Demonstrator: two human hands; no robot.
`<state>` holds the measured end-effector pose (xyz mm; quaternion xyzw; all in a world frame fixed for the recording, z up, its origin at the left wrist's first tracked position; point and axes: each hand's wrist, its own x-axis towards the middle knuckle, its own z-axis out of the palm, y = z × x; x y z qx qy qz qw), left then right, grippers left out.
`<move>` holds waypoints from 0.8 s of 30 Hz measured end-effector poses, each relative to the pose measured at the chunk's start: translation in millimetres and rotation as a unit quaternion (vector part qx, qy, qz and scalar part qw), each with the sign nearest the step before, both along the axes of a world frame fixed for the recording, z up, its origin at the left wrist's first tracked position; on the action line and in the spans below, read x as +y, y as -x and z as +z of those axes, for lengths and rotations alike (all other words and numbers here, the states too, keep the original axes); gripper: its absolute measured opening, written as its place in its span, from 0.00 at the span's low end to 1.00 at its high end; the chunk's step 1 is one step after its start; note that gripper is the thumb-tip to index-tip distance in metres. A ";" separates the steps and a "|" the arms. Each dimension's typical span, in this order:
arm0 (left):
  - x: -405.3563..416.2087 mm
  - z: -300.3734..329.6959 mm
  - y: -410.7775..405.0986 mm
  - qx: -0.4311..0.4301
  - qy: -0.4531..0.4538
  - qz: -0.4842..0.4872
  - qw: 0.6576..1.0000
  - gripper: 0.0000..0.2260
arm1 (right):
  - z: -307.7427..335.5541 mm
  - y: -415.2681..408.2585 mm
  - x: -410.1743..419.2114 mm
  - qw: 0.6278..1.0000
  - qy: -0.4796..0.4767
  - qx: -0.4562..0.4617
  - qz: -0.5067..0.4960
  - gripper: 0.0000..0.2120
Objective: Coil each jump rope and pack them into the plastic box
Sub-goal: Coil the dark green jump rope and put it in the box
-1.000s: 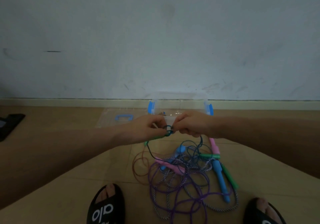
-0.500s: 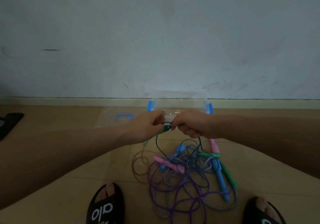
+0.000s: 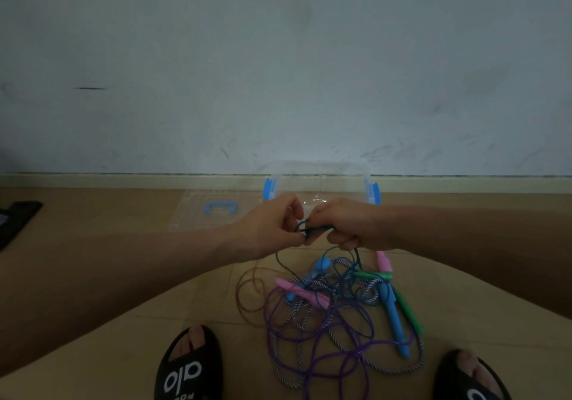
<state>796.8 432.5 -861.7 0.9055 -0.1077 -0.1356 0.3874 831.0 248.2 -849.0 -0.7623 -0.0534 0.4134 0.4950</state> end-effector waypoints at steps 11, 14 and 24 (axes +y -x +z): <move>0.6 0.6 -2.6 -0.030 -0.057 -0.016 0.998 0.10 | -1.1 1.8 -0.5 0.999 -0.018 0.003 -0.034 0.06; 2.4 1.0 -2.3 0.006 -0.017 -0.015 1.000 0.10 | 0.3 0.2 -3.0 0.999 -0.023 -0.005 -0.048 0.03; 1.1 11.7 2.9 0.070 0.039 -0.022 0.996 0.09 | 0.9 -7.9 -4.2 0.995 -0.043 -0.023 -0.085 0.03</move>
